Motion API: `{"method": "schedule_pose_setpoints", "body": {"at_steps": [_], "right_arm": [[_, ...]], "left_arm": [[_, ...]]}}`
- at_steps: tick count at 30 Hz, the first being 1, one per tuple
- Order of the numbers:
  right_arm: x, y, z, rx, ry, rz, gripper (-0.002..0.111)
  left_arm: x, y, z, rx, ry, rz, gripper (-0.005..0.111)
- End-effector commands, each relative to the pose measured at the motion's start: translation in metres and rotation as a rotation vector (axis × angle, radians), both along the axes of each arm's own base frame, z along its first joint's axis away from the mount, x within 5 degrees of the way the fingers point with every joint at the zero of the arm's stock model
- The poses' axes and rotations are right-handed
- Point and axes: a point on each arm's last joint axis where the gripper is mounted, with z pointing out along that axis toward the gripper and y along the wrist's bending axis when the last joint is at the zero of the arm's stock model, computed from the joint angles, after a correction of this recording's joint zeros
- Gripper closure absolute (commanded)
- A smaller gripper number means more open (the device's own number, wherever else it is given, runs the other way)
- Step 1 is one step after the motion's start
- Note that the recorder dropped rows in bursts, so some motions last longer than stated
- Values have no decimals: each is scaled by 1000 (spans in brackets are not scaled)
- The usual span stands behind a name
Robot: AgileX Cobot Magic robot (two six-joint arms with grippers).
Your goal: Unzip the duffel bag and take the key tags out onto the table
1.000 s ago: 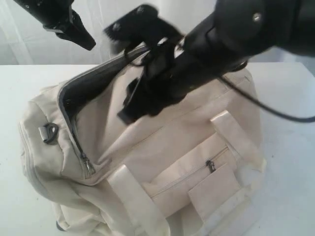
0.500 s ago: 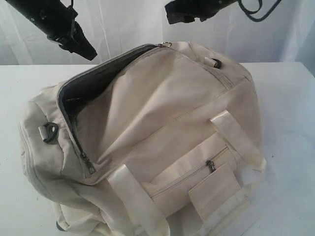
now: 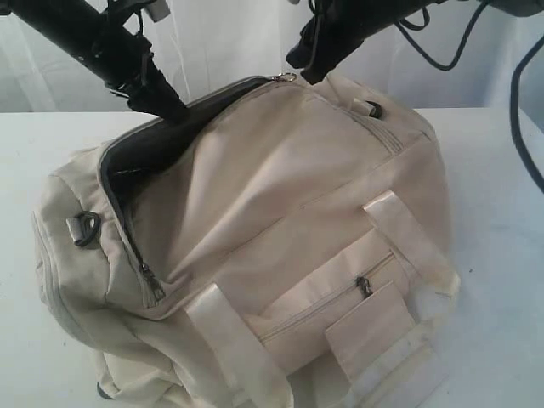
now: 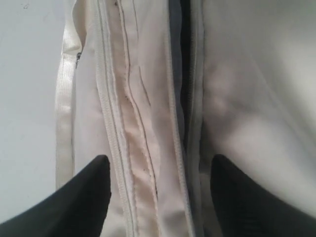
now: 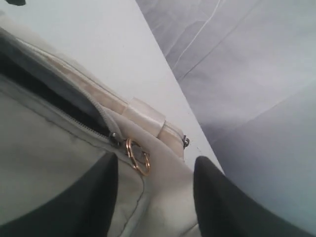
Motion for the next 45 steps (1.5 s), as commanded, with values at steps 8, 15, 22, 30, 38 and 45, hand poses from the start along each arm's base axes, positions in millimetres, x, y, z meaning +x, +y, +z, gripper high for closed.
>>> {"method": "schedule_pose_setpoints", "body": {"at_steps": [8, 15, 22, 30, 38, 45], "right_arm": [[5, 9, -24, -47, 13, 43, 62], [5, 9, -24, -49, 12, 43, 62], [6, 6, -26, -112, -10, 46, 62], [7, 6, -26, -122, -27, 53, 62], [7, 6, -25, -157, -78, 95, 63], [10, 8, -22, -134, -121, 68, 64]], "left_arm": [[-5, -32, 7, -146, -106, -167, 43], [-6, -71, 2, -131, -266, -229, 36], [4, -85, 3, -129, -387, -135, 27], [10, -86, -17, -86, -350, -127, 27], [11, -87, -26, -92, -294, -112, 59], [8, -87, -27, -89, -263, -140, 92]]}}
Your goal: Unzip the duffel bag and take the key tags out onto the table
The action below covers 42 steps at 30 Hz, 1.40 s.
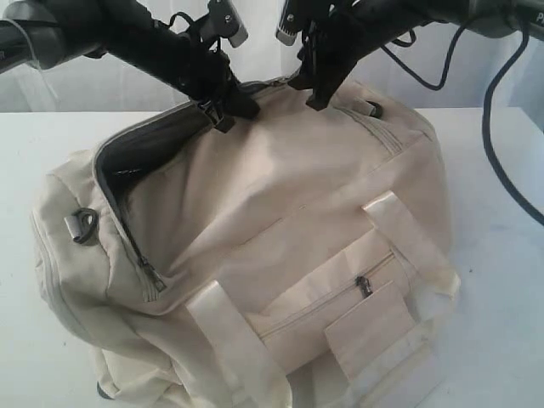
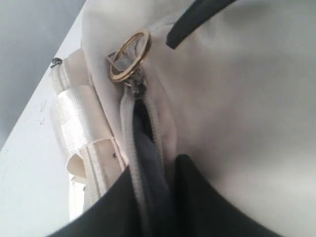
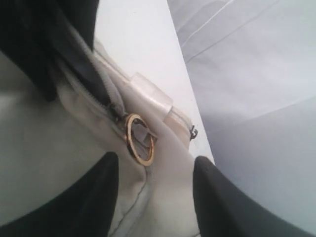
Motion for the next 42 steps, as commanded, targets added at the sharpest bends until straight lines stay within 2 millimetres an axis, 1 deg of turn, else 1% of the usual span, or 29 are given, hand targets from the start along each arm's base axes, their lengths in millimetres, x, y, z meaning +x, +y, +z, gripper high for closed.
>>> {"method": "schedule_pose_setpoints", "body": {"at_steps": [1, 4, 8, 11, 22, 27, 36, 42], "right_arm": [[0, 3, 4, 10, -35, -2, 64], [-2, 9, 0, 2, -30, 18, 64], [-2, 16, -8, -24, -39, 54, 64], [-1, 16, -11, -25, -37, 53, 67], [1, 16, -9, -19, -63, 39, 92], [2, 14, -10, -57, -80, 43, 108], [4, 9, -11, -106, -90, 6, 108], [12, -3, 0, -69, -120, -222, 108]], "left_arm": [[-6, -2, 4, -8, 33, -32, 96], [-6, -2, 4, -8, 31, -33, 107], [-7, -3, 3, -6, 37, -39, 107], [-8, -3, 3, -4, 45, -47, 107], [-8, -3, 3, -3, 52, -53, 107], [-8, -3, 3, -3, 52, -53, 107], [-8, -3, 3, -4, 54, -51, 107], [-8, -3, 3, -15, 77, -31, 107]]}}
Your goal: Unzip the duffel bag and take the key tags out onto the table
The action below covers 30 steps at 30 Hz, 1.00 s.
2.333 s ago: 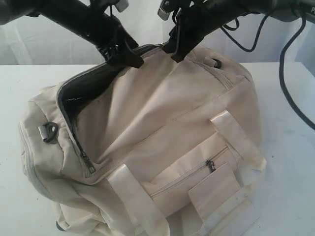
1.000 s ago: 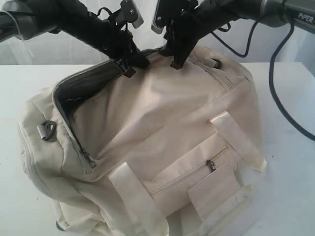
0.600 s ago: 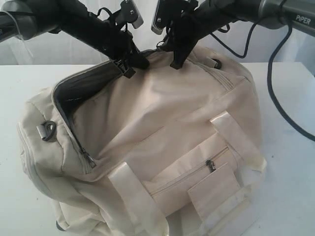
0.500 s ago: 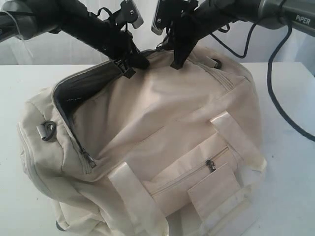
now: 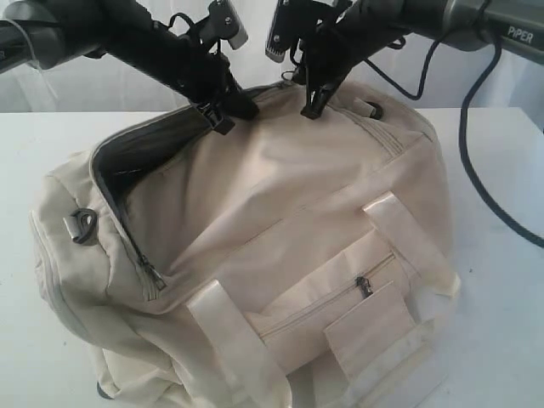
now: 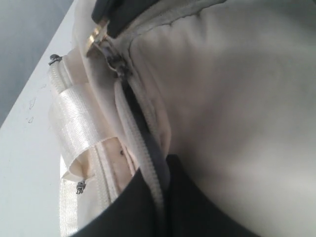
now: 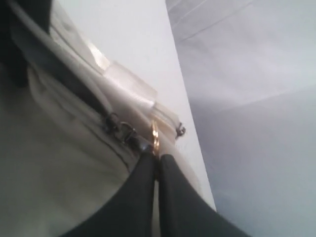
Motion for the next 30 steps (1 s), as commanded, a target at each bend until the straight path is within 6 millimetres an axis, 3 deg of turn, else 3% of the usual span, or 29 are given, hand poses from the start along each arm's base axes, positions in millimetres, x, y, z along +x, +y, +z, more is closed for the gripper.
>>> {"method": "schedule_pose_setpoints", "body": {"at_steps": [1, 10, 17, 27, 30], "right_arm": [[7, -15, 17, 34, -62, -179, 108], [4, -44, 28, -77, -37, -446, 108], [4, -52, 33, -2, -1, -545, 108], [11, -39, 26, 251, 82, -549, 108], [9, -36, 24, 289, 132, -557, 108]], "left_arm": [[-6, -3, 4, -22, 51, -11, 107], [-5, -2, 5, -41, 80, 29, 107], [-3, -1, 5, -35, 80, 59, 107], [-18, 4, 43, -60, 27, 53, 107], [-18, 5, 44, -53, 26, 58, 107]]}}
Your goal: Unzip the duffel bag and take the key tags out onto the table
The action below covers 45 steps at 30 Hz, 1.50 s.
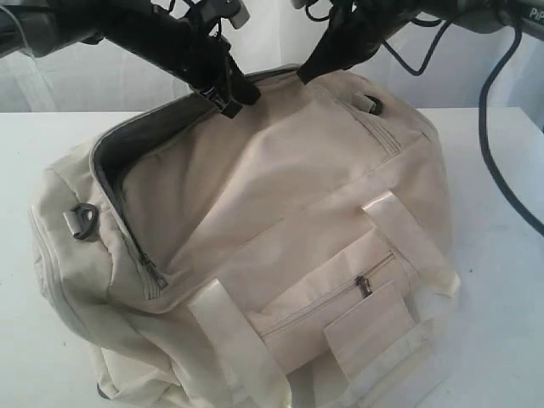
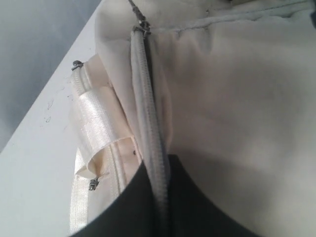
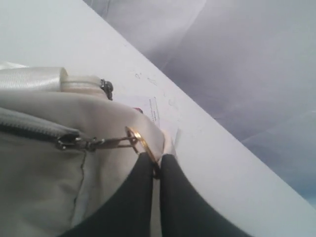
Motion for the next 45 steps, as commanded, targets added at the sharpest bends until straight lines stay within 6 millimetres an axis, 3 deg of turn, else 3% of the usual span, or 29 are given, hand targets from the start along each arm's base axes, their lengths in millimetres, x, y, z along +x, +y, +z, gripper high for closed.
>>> {"method": "schedule_pose_setpoints", "body": {"at_steps": [1, 8, 16, 19, 23, 25, 31, 39, 45], "right_arm": [[9, -15, -3, 0, 9, -43, 108], [9, -49, -14, -1, 206, -196, 108], [6, -37, -13, 103, 243, -73, 108], [5, -33, -11, 129, 239, -33, 108], [6, -31, -10, 147, 218, -21, 108], [6, -31, -9, 149, 215, -22, 108], [4, -29, -3, 174, 205, 0, 108], [0, -26, 7, 219, 192, 42, 108], [-1, -26, 9, 217, 183, 57, 108]], "left_arm": [[-11, 7, 21, -19, 28, -10, 107], [-9, 9, 20, -9, 39, 31, 107], [-8, 8, 16, 3, 38, 15, 104], [-8, 8, 14, 23, 18, -17, 83], [-8, 7, 16, 9, -2, -28, 41], [-7, 5, 18, -18, -14, -26, 30], [-12, -11, 27, -100, -110, -99, 34], [-15, -55, 16, -79, -277, -100, 43], [-13, -57, 9, -5, -322, -102, 46]]}}
